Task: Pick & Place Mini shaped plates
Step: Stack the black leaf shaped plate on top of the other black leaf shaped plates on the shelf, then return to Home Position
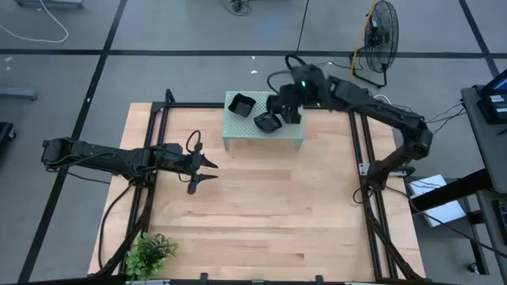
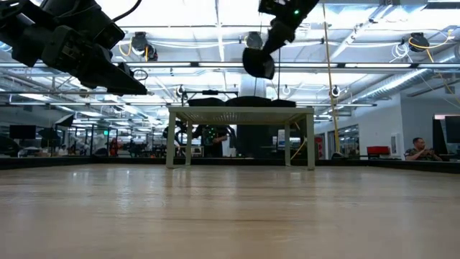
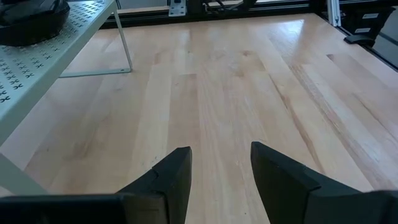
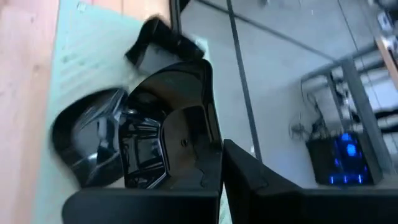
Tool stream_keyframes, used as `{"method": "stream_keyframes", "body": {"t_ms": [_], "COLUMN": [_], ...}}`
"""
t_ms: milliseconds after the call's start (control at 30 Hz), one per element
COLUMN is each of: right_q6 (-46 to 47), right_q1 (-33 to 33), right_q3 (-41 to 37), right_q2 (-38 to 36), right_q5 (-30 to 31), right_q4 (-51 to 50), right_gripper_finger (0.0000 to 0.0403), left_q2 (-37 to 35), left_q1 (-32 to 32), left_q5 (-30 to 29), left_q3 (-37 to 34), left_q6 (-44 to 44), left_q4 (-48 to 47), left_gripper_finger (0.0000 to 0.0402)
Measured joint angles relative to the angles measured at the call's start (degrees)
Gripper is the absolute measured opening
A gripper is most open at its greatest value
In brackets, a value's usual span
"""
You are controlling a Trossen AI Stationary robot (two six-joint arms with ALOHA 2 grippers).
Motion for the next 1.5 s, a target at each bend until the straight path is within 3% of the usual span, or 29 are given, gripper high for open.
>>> {"method": "stream_keyframes", "body": {"t_ms": [233,400,800,1233,1367,1500], "right_q6": [-4.7,-7.9,-11.2,-9.5,-7.4,6.2], "right_q1": [-2.9,-3.0,-2.4,-1.2,0.8,3.6], "right_q3": [4.2,4.2,4.2,4.2,4.2,4.2], "right_q2": [5.8,7.5,9.6,9.3,6.9,3.3], "right_q5": [-13.8,-17.8,-17.6,-15.6,-10.0,-2.3], "right_q4": [-5.0,-6.0,-5.7,-2.4,-1.3,-2.1], "right_gripper_finger": [0.0000,0.0000,0.0005,0.0079,0.0083,0.0080], "left_q2": [0.0,0.0,0.0,0.0,0.0,-1.1], "left_q1": [0.0,0.1,0.1,0.1,0.1,0.1], "left_q5": [-0.6,-3.5,-5.8,-6.0,-6.0,-5.7], "left_q3": [0.0,0.0,0.0,0.0,0.0,0.0], "left_q6": [-0.9,-1.9,-6.6,-6.2,-6.0,-7.8], "left_q4": [-0.2,-0.2,-0.2,-0.2,-0.2,-0.8], "left_gripper_finger": [0.0170,0.0170,0.0170,0.0170,0.0170,0.0170]}}
